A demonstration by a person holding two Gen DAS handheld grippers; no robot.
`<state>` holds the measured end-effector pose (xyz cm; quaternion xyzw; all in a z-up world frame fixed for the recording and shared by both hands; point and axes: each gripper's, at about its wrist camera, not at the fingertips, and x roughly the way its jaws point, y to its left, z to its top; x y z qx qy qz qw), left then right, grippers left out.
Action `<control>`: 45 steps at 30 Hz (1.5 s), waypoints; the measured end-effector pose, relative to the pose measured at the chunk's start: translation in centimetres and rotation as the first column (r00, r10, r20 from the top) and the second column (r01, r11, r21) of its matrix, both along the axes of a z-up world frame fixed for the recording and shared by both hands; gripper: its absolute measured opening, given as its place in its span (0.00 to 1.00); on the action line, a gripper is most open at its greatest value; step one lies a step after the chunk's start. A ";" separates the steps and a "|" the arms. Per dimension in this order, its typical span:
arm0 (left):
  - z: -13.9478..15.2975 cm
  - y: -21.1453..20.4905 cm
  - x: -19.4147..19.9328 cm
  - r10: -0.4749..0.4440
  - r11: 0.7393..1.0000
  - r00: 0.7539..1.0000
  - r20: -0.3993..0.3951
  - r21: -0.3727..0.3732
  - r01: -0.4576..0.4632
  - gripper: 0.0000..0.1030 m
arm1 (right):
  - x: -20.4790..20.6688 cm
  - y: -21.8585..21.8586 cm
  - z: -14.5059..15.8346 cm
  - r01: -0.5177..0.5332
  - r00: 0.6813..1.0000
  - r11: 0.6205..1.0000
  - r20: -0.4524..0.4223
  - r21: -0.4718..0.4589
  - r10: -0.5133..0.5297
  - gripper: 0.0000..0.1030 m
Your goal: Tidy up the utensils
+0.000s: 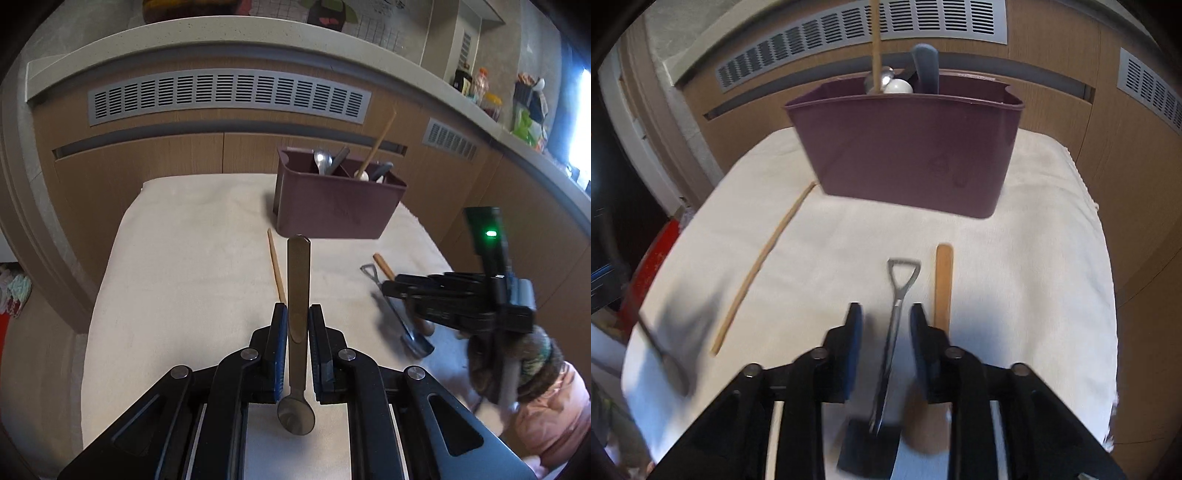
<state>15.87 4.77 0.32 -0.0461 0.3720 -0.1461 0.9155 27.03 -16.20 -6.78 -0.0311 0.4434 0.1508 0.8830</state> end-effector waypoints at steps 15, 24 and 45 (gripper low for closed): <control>-0.5 1.6 0.3 0.008 0.997 1.000 0.001 -0.079 -0.008 0.11 | -1.4 1.5 1.0 -0.048 0.992 0.995 0.115 -0.087 0.058 0.21; 0.3 1.4 -0.8 0.026 0.995 0.999 0.022 -0.096 -0.024 0.11 | -10.0 -1.5 7.1 -0.031 0.954 1.000 0.298 0.003 0.029 0.21; 5.3 -2.1 -1.6 -0.007 1.000 0.989 0.145 -0.004 0.007 0.11 | -12.8 -2.3 14.1 -0.034 0.888 0.999 0.459 0.024 0.019 0.20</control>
